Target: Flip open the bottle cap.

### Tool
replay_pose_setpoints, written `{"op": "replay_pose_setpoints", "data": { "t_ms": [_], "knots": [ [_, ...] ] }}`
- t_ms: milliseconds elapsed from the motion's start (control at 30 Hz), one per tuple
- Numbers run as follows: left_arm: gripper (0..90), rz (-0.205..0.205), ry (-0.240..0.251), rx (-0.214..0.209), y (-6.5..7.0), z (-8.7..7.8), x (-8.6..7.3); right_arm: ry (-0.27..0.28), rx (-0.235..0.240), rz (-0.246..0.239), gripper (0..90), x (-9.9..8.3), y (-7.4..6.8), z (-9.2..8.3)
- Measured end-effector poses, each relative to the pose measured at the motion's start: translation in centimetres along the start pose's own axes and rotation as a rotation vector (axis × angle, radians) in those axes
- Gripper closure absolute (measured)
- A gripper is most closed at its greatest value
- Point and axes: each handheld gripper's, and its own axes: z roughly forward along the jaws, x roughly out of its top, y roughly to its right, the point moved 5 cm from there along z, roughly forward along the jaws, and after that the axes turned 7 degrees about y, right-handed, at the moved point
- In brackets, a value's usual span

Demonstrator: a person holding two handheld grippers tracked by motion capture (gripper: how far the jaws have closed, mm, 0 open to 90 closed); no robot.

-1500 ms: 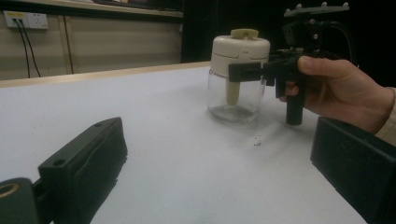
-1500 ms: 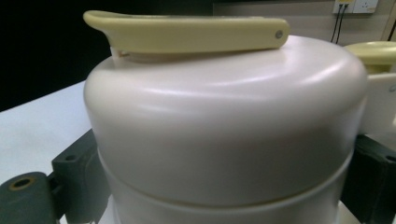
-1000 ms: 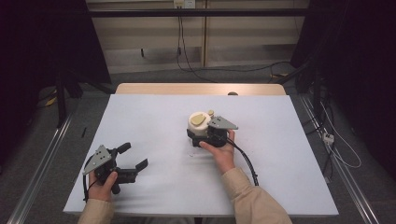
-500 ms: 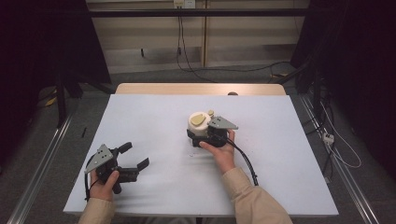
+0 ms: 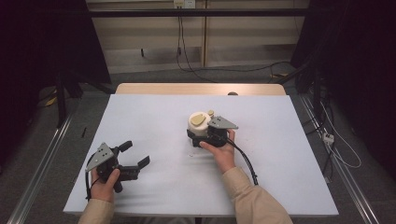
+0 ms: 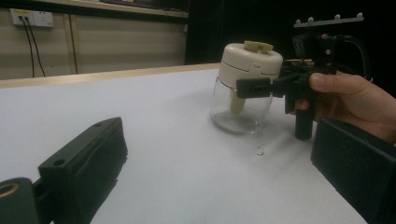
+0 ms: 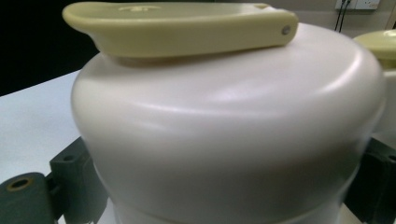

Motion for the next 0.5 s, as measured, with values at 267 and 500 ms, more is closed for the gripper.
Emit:
{"op": "replay_pose_setpoints", "data": {
  "t_ms": [267, 500],
  "knots": [
    [2.9, -0.026, -0.016, 0.005, -0.2, 0.3, 0.1, -0.001, 0.002, 0.003, 6.9, 0.0, 0.0, 0.0],
    [3.2, -0.032, -0.013, -0.017, 0.2, 1.3, 0.7, -0.003, 0.004, 0.0, 6.9, 0.0, 0.0, 0.0]
  ]
}}
